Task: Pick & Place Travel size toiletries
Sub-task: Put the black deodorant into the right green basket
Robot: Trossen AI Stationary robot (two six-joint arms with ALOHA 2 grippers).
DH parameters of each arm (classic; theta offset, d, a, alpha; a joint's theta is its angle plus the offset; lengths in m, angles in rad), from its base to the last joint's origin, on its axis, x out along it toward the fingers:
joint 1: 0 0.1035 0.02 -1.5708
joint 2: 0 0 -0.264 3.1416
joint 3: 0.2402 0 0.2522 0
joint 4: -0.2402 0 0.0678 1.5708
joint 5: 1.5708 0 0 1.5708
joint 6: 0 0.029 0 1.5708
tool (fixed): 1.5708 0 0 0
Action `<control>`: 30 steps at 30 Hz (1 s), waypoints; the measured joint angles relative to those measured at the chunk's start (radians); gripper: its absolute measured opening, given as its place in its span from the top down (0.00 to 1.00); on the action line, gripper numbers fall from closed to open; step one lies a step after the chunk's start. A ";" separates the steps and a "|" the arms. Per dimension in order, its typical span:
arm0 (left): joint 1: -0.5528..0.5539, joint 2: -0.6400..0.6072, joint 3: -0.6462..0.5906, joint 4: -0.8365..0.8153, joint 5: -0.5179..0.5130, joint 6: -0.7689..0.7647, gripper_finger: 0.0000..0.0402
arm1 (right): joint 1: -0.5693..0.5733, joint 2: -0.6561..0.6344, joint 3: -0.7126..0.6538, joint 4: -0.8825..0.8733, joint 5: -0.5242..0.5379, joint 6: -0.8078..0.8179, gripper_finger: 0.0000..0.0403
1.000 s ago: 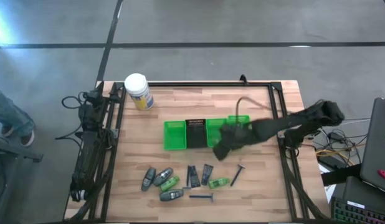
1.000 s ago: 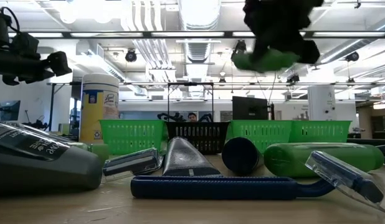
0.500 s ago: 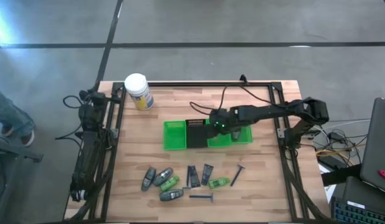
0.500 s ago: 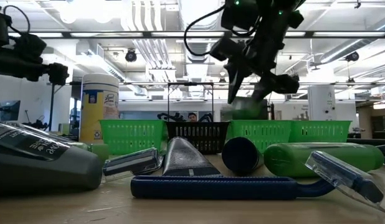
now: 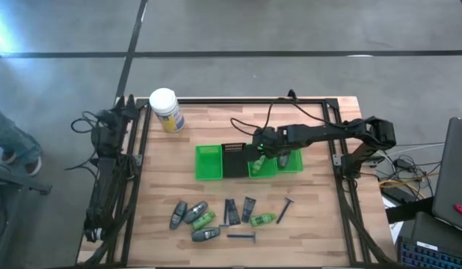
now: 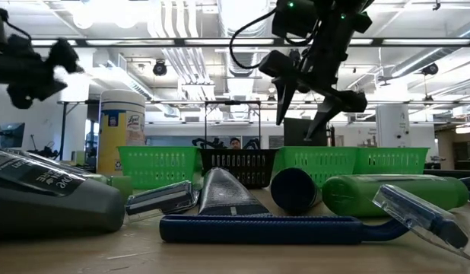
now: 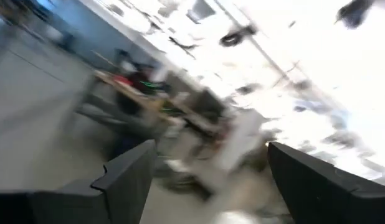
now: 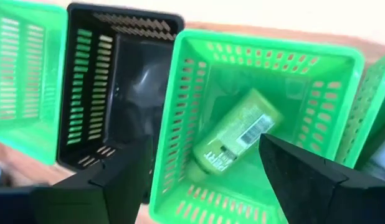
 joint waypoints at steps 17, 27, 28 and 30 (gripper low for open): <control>-0.098 0.341 0.506 -0.098 0.902 0.085 0.22 | -0.012 -0.004 0.013 -0.004 -0.014 -0.093 0.29; -0.620 0.476 0.503 -0.489 0.638 0.286 0.22 | -0.012 -0.005 0.092 -0.018 -0.012 -0.161 0.33; -0.713 0.494 0.501 -0.515 0.578 0.305 0.22 | -0.012 -0.006 0.099 -0.020 -0.012 -0.164 0.33; -0.908 0.518 0.500 -0.601 0.453 0.335 0.22 | -0.012 -0.006 0.113 -0.038 -0.013 -0.169 0.34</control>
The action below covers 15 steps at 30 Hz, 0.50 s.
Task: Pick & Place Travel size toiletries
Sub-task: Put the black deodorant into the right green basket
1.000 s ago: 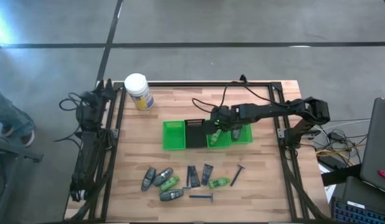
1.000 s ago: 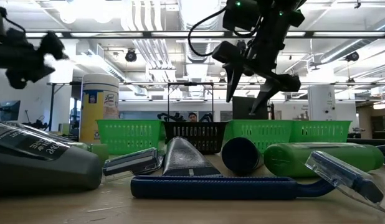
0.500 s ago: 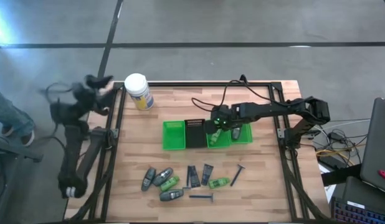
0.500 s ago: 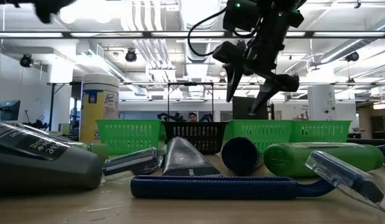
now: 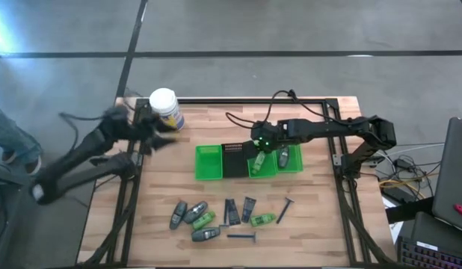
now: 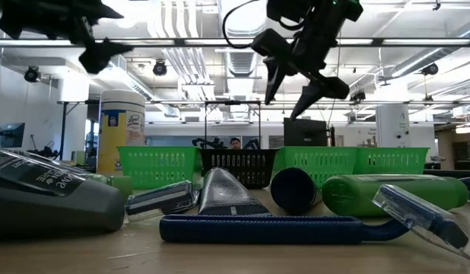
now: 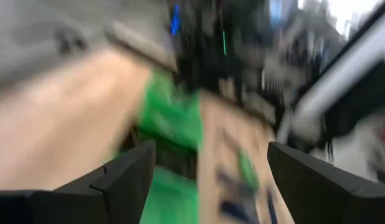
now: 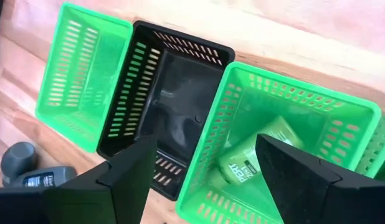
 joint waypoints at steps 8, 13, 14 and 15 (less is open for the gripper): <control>-0.888 0.051 0.001 -0.280 -0.804 -0.411 0.22 | 0.021 0.000 0.040 -0.086 0.000 -0.025 0.36; -1.398 0.105 -0.001 -0.144 -1.241 -0.768 0.22 | 0.027 0.000 0.040 -0.089 0.000 -0.051 0.37; -1.488 0.117 -0.005 -0.109 -1.329 -0.809 0.22 | 0.027 0.000 0.040 -0.089 0.000 -0.061 0.37; -1.572 0.126 -0.010 -0.080 -1.424 -0.826 0.22 | 0.026 0.000 0.040 -0.089 0.001 -0.069 0.37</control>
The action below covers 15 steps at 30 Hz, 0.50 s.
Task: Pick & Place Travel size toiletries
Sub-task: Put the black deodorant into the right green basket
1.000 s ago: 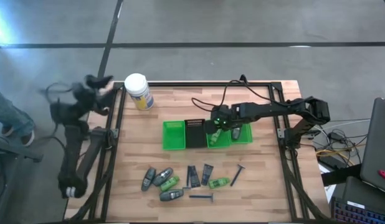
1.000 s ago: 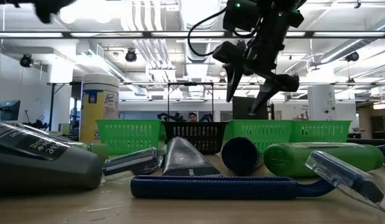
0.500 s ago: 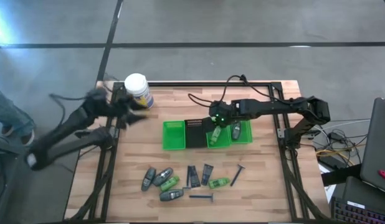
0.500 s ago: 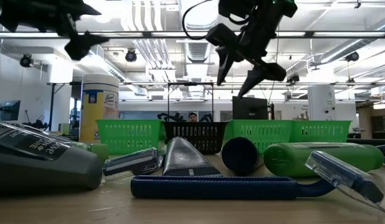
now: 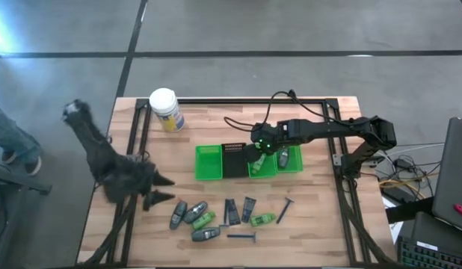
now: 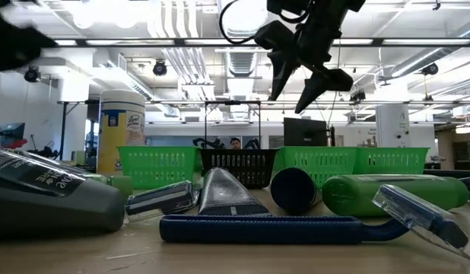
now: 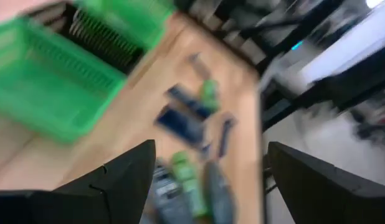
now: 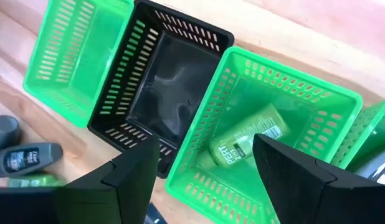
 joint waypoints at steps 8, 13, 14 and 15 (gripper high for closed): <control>-0.163 0.076 -0.001 -0.047 -0.028 -0.204 0.22 | 0.000 0.000 -0.001 -0.006 0.001 -0.063 0.31; 0.034 0.241 -0.003 -0.085 0.475 -0.253 0.22 | 0.000 0.000 -0.001 -0.009 0.000 -0.069 0.27; 0.069 0.277 0.001 -0.084 0.549 -0.252 0.22 | 0.001 0.000 -0.001 -0.010 0.000 -0.069 0.27; 0.094 0.316 0.010 -0.080 0.596 -0.252 0.22 | 0.002 -0.001 -0.001 -0.011 0.000 -0.069 0.26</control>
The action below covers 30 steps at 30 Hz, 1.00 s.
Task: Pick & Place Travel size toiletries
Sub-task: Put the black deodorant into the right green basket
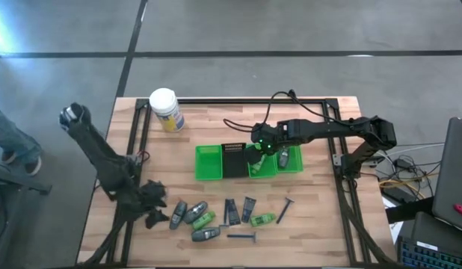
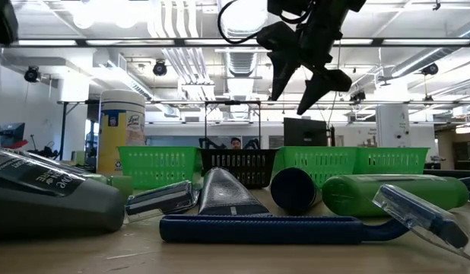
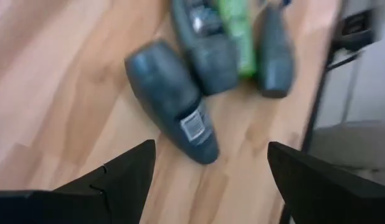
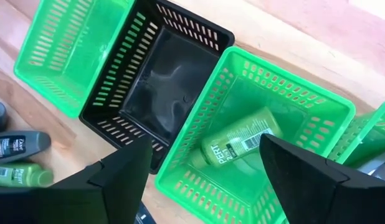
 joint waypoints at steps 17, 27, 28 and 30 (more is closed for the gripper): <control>0.096 0.352 0.155 -0.106 0.171 -0.243 0.22 | 0.007 -0.003 0.000 -0.012 0.001 -0.049 0.18; 0.135 0.479 0.233 -0.111 0.187 -0.253 0.20 | 0.007 -0.003 0.000 -0.052 0.001 -0.061 0.16; 0.137 0.489 0.246 -0.110 0.187 -0.253 0.19 | 0.007 -0.003 0.000 -0.057 0.001 -0.062 0.15; 0.139 0.512 0.269 -0.107 0.184 -0.252 0.18 | 0.007 -0.003 0.000 -0.058 0.001 -0.066 0.15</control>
